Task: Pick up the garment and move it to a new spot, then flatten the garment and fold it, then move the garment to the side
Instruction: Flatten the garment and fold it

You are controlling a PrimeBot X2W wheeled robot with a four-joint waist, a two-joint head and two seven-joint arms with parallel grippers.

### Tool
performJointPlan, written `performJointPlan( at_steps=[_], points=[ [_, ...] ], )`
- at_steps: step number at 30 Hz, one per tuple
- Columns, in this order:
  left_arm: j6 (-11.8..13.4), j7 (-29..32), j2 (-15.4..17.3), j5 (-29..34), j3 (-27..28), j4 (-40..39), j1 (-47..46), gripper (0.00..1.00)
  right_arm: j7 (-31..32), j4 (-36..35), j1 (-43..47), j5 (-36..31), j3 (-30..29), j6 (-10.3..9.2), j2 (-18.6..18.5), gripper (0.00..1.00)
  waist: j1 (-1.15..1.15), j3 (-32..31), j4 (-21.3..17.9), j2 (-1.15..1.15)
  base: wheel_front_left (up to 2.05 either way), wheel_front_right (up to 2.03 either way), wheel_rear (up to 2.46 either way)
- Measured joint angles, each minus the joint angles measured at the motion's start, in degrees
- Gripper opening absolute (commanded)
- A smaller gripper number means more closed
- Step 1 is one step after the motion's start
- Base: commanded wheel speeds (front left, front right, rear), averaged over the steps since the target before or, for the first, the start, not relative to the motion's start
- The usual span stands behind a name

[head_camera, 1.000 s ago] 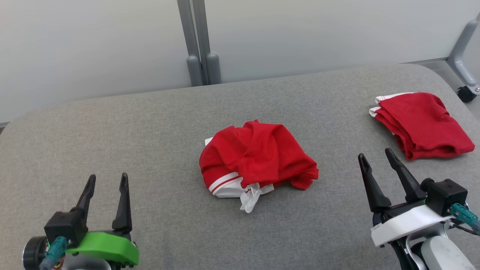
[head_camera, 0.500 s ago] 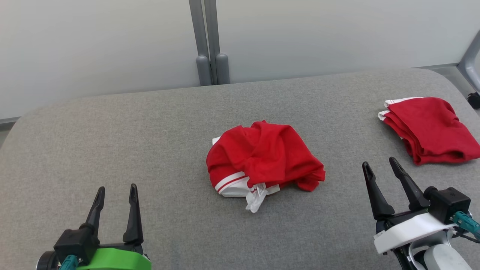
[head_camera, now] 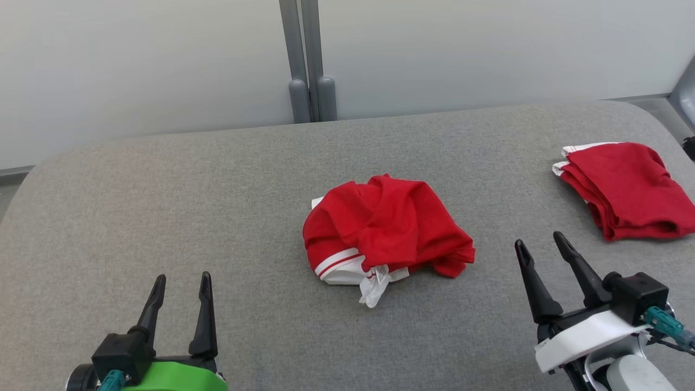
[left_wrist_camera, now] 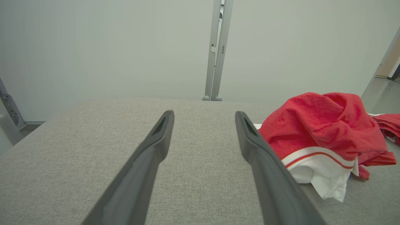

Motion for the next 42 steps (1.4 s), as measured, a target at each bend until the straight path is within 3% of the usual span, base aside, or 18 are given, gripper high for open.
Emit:
performJointPlan(
  at_steps=[11, 21, 22, 23, 24, 33, 42],
  points=[
    [-1.52, 0.00, -1.19, 0.96, -0.32, 1.46, -1.06, 1.00, 4.92, 7.81, -7.37, 2.40, 16.33, 0.00, -1.66, 1.00, 0.00, 0.54, 2.33, 0.00, 0.00, 0.00, 0.00],
    [-2.20, 0.00, -1.55, 1.13, -0.24, 2.60, -2.91, 1.00, 3.74, 21.53, -16.46, 4.50, 19.25, 0.01, 2.55, 1.00, 0.00, 1.89, 7.93, 0.00, 0.00, 0.00, 0.00],
    [-2.21, 0.00, -1.57, 1.13, -0.12, 2.64, -3.00, 1.00, 3.23, 22.28, -17.18, 4.55, 19.01, 0.00, 2.96, 0.53, 0.00, 2.09, 8.47, 0.00, 0.00, 0.00, 0.00],
    [-2.21, 0.00, -1.59, 1.13, -0.03, 2.66, -3.01, 1.00, 2.85, 22.82, -17.72, 4.55, 18.90, 0.00, 3.13, 0.40, 0.00, 2.25, 8.88, 0.00, 0.00, 0.00, 0.00],
    [-2.21, 0.00, -1.60, 1.13, 0.10, 2.76, -3.01, 1.00, 2.37, 23.30, -18.25, 4.55, 18.71, 0.01, 3.19, 0.00, 0.00, 2.44, 9.28, 0.00, 0.00, 0.00, 0.00],
    [-2.54, 0.00, -2.05, 1.15, 0.23, 3.37, -2.88, 1.00, 1.69, 22.56, -20.51, 2.03, 14.25, 0.01, -1.69, 0.00, 0.00, 2.60, 7.91, 0.00, 0.00, 0.00, 0.00],
    [-3.10, 0.00, -2.85, 1.22, -0.83, 3.90, -3.72, 1.00, 13.52, 19.48, -22.12, 2.30, 11.27, 0.01, -12.36, 0.00, 0.00, 3.76, 4.72, 0.00, 0.00, 0.00, 0.00]
  ],
)
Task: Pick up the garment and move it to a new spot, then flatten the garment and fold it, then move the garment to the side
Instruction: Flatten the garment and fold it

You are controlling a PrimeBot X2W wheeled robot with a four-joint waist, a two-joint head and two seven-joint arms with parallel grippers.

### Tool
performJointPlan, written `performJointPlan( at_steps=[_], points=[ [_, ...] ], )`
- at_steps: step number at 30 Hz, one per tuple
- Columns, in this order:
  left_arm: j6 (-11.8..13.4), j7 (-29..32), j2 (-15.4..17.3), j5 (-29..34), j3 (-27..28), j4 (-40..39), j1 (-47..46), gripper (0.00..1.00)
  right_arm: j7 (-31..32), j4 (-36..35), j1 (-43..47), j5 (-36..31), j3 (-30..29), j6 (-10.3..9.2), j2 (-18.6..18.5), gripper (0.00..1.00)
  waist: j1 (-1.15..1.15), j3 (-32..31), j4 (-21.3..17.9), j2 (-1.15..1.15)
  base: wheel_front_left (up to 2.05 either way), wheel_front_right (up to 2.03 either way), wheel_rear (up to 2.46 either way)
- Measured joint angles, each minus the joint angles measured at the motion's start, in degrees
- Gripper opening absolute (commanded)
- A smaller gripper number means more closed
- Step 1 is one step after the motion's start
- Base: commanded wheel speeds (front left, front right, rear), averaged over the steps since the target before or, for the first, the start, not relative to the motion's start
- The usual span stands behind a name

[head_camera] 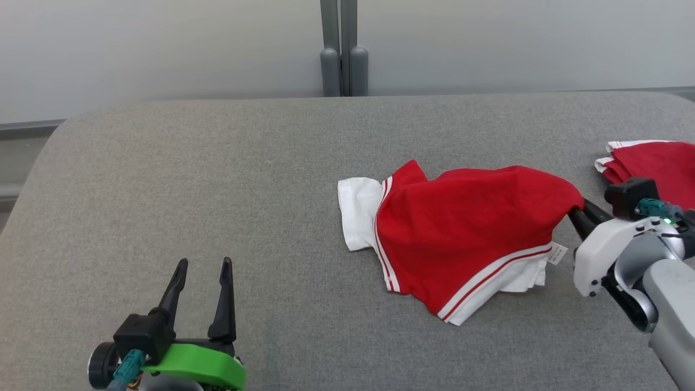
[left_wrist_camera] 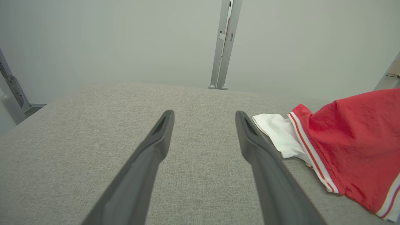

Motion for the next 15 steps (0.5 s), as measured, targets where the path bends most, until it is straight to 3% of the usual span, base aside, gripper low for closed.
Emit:
performJointPlan(
  at_steps=[3, 4, 7, 9, 15],
  points=[
    [-0.37, 0.00, -0.23, 0.25, -0.56, 0.35, -1.32, 1.00, 2.80, 1.82, -1.24, 0.94, 0.15, 0.00, -2.50, 0.00, 0.00, 1.46, -0.10, 0.00, 0.00, 0.00, 0.00],
    [-0.43, 0.00, -0.32, 0.25, -0.69, 0.58, -1.66, 1.00, 4.14, 3.09, -1.71, 1.19, 0.47, 0.00, -3.13, 0.06, 0.00, 2.06, 0.00, 0.00, 0.00, 0.00, 0.00],
    [-0.82, 0.00, -0.40, 0.26, -0.85, 1.31, -2.44, 1.00, 6.12, 6.79, -2.23, 1.32, 1.23, 0.00, -3.85, 0.45, 0.00, 3.62, 0.48, 0.00, 0.00, 0.00, 0.00],
    [-0.89, 0.00, -0.43, 0.26, -0.86, 1.63, -2.89, 1.00, 6.28, 9.21, -2.55, 1.29, 0.96, 0.00, -3.87, 1.00, 0.01, 4.24, 0.91, 0.00, 0.00, 0.00, 0.00],
    [-0.91, 0.00, -0.44, 0.26, -0.75, 2.65, -3.02, 1.00, 2.40, 11.91, -3.19, 0.73, -2.42, 0.00, -2.03, 1.00, 0.01, 3.53, 1.50, 0.00, 0.00, 0.00, 0.00]
  ],
)
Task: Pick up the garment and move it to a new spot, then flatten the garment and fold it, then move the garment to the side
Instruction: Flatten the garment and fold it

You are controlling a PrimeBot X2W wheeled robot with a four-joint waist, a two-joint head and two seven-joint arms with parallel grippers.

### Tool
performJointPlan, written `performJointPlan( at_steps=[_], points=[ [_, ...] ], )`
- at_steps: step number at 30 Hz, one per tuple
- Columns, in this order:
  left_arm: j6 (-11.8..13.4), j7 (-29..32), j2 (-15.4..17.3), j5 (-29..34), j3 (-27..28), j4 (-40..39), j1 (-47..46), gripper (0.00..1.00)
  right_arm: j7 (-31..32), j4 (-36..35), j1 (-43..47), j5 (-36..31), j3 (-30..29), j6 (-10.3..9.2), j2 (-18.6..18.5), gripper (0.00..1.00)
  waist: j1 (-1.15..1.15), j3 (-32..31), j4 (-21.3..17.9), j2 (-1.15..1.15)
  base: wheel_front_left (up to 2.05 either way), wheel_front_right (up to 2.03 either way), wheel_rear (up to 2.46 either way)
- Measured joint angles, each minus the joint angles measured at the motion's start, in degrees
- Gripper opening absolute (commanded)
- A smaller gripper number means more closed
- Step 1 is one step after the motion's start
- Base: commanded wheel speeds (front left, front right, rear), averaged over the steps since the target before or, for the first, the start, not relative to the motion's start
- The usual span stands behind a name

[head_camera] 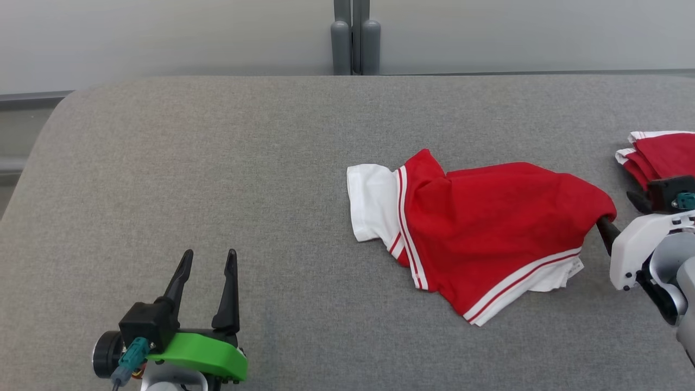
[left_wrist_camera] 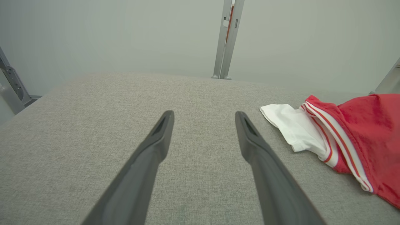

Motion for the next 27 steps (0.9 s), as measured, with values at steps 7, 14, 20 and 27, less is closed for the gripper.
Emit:
performJointPlan(
  at_steps=[7, 14, 20, 27],
  points=[
    [0.20, 0.00, 0.35, -0.11, 0.19, 0.01, 1.29, 1.00, -4.02, -6.78, 2.78, -4.25, -7.45, -0.01, 2.01, 1.00, 0.00, -3.03, -1.64, 0.00, 0.00, 0.00, 0.00],
    [0.56, 0.18, 0.47, -0.43, -0.08, -0.62, 2.15, 1.00, -5.61, -21.24, 12.82, -9.37, -14.95, -0.01, 9.36, 1.00, 0.00, -5.53, -3.99, 0.00, 0.00, 0.00, 0.00],
    [0.81, 0.18, 0.54, -0.53, -0.27, -1.27, 2.46, 1.00, -7.35, -32.22, 22.02, -11.56, -17.11, 0.00, 16.44, 1.00, 0.00, -6.03, -5.19, 0.00, 0.00, 0.00, 0.00],
    [0.82, 0.26, 0.62, -0.77, -0.56, -1.21, 2.50, 1.00, -6.43, -34.39, 26.06, -12.02, -16.68, 0.00, 18.79, 1.00, 0.00, -5.71, -5.33, 0.00, 0.00, 0.00, 0.00]
  ],
)
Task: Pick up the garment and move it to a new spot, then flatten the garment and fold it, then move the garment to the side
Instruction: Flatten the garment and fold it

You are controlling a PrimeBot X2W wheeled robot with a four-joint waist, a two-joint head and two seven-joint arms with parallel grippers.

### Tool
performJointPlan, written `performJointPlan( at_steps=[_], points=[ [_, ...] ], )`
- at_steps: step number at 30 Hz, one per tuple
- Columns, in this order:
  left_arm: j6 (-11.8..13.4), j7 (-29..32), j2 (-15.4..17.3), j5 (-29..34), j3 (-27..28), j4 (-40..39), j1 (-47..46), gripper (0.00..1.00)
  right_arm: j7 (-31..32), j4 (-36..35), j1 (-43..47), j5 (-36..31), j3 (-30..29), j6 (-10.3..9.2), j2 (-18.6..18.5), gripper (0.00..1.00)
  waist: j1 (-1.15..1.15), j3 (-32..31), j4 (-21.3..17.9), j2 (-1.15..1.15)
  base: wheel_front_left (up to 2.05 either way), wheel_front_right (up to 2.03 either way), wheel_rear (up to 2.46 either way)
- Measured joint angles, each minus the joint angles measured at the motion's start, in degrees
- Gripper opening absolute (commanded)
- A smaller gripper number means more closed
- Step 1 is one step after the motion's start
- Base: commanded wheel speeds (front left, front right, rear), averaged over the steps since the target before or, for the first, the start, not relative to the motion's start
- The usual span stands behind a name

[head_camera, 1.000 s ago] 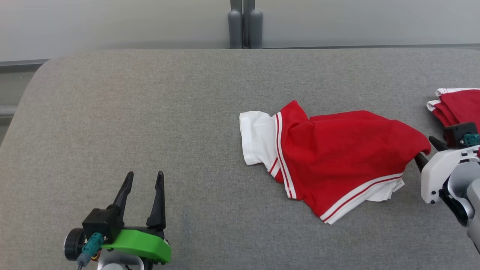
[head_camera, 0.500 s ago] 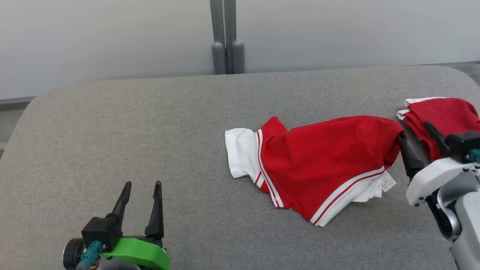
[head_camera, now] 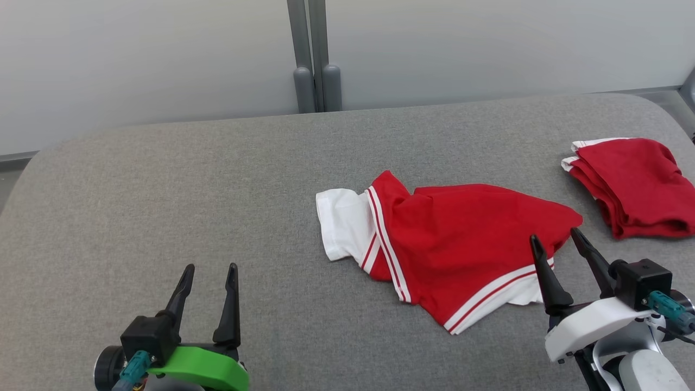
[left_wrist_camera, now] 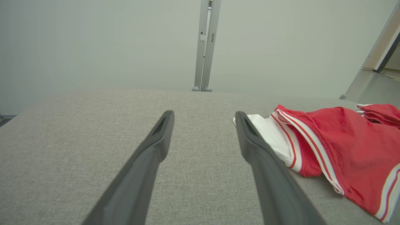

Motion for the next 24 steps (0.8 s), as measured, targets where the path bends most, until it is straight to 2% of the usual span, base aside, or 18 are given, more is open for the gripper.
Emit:
performJointPlan(
  at_steps=[11, 15, 24],
  points=[
    [-0.03, 0.09, 0.07, -0.12, -1.11, 0.23, -0.18, 1.00, 0.42, -0.37, 0.19, 0.13, 0.03, 0.00, -0.83, 1.00, 0.00, 0.17, 0.03, 0.00, 0.00, 0.00, 0.00],
    [-1.75, 2.14, -1.14, -1.41, -3.11, 0.46, -1.57, 1.00, 0.42, -0.37, 0.18, 0.64, -0.23, 0.00, -1.16, 1.00, 0.00, 0.56, -0.02, 0.00, 0.00, 0.00, 0.00],
    [-7.28, 15.44, -5.95, -4.99, -10.38, 5.31, -8.70, 1.00, 0.47, -0.58, -1.53, 1.23, -2.45, -0.01, -2.74, 1.00, 0.00, 2.85, -1.89, 0.00, 0.00, 0.00, 0.00]
  ],
)
